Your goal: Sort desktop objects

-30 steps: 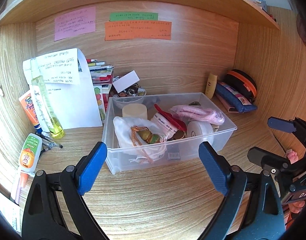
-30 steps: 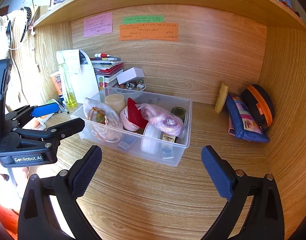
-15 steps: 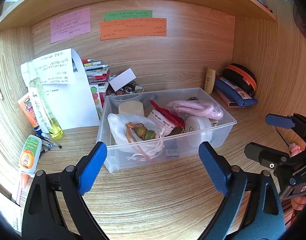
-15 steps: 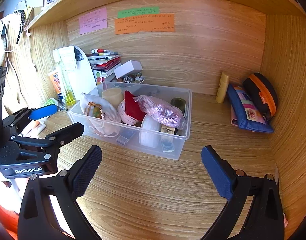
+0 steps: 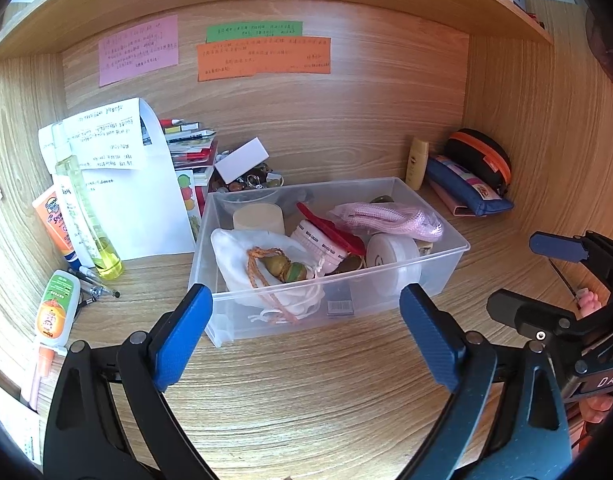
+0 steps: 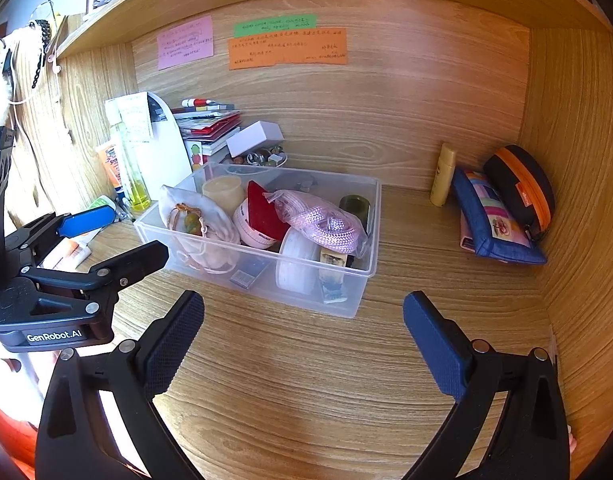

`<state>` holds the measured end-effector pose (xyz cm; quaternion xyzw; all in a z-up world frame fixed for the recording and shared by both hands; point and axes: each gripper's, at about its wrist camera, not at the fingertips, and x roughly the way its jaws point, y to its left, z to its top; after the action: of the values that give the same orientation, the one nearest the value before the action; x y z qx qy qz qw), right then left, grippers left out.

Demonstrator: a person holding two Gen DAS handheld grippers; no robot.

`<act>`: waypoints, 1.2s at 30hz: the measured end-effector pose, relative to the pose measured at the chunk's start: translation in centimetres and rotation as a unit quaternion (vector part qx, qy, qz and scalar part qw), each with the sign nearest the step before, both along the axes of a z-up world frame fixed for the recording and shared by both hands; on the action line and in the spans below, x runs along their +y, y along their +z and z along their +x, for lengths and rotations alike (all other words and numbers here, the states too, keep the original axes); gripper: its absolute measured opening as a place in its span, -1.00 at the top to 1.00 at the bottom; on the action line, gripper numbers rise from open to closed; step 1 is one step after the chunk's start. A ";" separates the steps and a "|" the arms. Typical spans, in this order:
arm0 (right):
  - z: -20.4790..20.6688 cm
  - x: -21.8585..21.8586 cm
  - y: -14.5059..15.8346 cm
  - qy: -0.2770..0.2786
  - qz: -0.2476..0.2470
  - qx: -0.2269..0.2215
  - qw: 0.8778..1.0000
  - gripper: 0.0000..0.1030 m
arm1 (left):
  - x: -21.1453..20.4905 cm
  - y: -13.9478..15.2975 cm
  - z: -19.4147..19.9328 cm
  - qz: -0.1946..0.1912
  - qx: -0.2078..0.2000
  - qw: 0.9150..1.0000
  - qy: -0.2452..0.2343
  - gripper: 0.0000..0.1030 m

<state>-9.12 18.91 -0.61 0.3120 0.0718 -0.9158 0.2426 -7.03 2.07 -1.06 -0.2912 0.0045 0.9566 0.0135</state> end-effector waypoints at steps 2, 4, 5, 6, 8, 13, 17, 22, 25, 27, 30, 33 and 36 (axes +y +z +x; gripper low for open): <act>0.0 0.1 0.1 0.000 -0.001 0.001 1.000 -0.93 | 0.0 0.0 0.0 0.003 -0.001 1.000 -0.001 -0.86; 0.0 0.1 0.1 0.000 -0.002 0.001 1.000 -0.93 | -0.1 0.0 0.0 0.003 -0.001 1.000 -0.001 -0.86; 0.0 0.1 0.1 -0.001 -0.002 0.001 1.000 -0.93 | 0.0 0.0 0.0 0.004 0.000 1.000 -0.001 -0.86; 0.0 0.1 0.2 0.000 -0.002 0.001 1.000 -0.93 | 0.0 0.0 0.0 0.004 0.000 1.000 -0.001 -0.86; 0.0 0.2 0.2 0.001 -0.003 0.001 1.000 -0.93 | 0.0 0.1 0.0 0.004 0.001 1.000 -0.001 -0.86; 0.0 0.1 0.3 0.001 -0.004 0.001 1.000 -0.93 | 0.0 0.2 0.1 0.006 0.004 1.000 0.000 -0.87; 0.0 0.0 0.2 0.003 -0.002 0.000 1.000 -0.93 | -0.2 0.2 0.1 0.010 0.003 1.000 0.004 -0.87; 0.0 -0.2 0.1 0.005 0.001 -0.001 1.000 -0.93 | -0.2 0.1 0.2 0.013 0.001 1.000 0.007 -0.87; 0.0 -0.3 0.1 0.006 0.001 -0.001 1.000 -0.93 | -0.2 0.1 0.2 0.011 0.001 1.000 0.007 -0.87; 0.0 -0.3 0.1 0.005 0.001 -0.001 1.000 -0.93 | -0.2 0.1 0.2 0.010 0.000 1.000 0.006 -0.87; 0.1 -0.4 0.2 0.006 0.001 -0.001 1.000 -0.93 | 0.0 0.0 0.2 0.007 0.000 1.000 0.006 -0.87; 0.1 -0.5 0.2 0.006 0.002 0.000 1.000 -0.93 | 0.0 -0.1 0.2 0.008 0.000 1.000 0.006 -0.87; 0.1 -0.6 0.1 0.006 0.003 -0.001 1.000 -0.93 | 0.1 -0.1 0.2 0.007 -0.001 1.000 0.004 -0.87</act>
<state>-8.97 18.35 -0.51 0.3134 0.0762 -0.9138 0.2469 -6.82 2.19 -1.16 -0.2920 -0.0036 0.9563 0.0117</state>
